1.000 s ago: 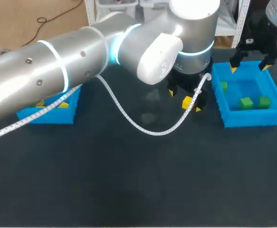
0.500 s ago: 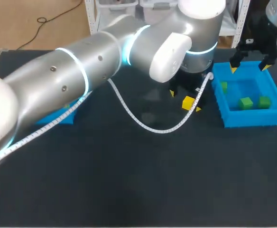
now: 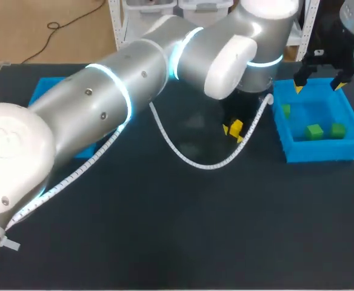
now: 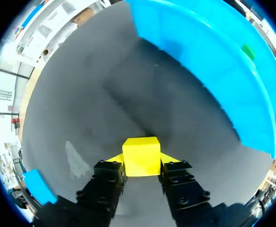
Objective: Put the green cubes in the right bin and the yellow cubes in the left bin.
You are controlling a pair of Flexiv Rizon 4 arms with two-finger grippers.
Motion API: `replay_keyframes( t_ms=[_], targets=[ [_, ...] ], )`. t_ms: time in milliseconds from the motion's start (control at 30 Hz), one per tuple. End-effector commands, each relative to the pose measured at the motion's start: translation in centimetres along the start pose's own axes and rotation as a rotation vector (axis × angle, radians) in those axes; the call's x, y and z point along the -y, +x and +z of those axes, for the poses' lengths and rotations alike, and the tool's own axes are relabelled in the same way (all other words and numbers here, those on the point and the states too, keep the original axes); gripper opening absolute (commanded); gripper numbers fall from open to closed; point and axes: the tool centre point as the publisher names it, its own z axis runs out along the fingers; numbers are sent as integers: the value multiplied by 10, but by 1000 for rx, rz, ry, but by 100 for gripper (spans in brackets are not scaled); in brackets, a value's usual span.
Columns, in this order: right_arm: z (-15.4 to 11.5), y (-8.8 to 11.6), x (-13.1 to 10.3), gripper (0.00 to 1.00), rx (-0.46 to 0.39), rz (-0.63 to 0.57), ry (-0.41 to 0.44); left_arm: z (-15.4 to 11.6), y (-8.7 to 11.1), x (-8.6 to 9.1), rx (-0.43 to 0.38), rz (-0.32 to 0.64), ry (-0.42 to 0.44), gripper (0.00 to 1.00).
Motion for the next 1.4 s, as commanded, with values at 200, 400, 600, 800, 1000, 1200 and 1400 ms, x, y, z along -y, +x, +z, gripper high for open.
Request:
replay_keyframes(
  t_ms=[200,400,600,800,1000,1200,1400],
  targets=[
    [-1,2,0,100,6,1,3,-45,4,-59,123,-86,12,0],
    [-1,2,0,100,6,1,3,-96,39,-135,262,-208,-54,0],
    [-1,2,0,100,6,1,3,-136,105,-209,332,-350,-131,0],
    [-1,2,0,100,6,1,3,-151,181,-259,313,-437,-181,0],
    [-1,2,0,100,6,1,3,-137,249,-291,225,-513,-195,0],
    [-1,2,0,100,6,1,3,-116,285,-305,152,-593,-171,0],
    [-1,2,0,100,6,1,3,-105,289,-309,133,-609,-172,0]
  ],
)
